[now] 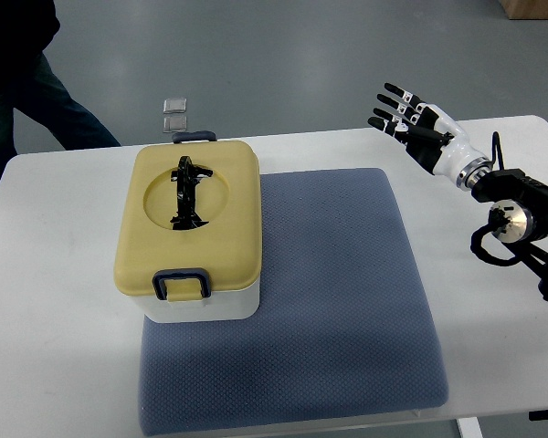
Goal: Open white storage box with right hand
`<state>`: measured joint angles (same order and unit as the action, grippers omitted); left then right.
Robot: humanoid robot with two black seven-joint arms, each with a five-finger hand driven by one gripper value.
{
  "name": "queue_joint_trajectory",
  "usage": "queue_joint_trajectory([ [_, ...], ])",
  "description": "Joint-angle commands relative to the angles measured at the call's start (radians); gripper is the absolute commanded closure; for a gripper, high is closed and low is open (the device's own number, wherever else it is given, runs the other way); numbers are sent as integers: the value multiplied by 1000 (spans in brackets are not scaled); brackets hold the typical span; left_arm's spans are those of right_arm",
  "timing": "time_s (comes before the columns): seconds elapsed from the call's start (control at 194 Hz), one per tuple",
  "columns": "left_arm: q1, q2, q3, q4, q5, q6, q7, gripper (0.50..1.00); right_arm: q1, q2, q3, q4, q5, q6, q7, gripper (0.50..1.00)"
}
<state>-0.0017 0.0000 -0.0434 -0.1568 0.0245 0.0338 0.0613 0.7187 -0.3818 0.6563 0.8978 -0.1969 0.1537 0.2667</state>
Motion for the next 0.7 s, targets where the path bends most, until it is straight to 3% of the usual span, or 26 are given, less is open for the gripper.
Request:
queue_joint_trajectory([
  [0.0,0,0,-1,0,0,0,0,500,1,1,0,1,1,1,0,570],
  [0.693,0,0,-1,0,0,0,0,500,2,9,12,0,4,63,3,570],
])
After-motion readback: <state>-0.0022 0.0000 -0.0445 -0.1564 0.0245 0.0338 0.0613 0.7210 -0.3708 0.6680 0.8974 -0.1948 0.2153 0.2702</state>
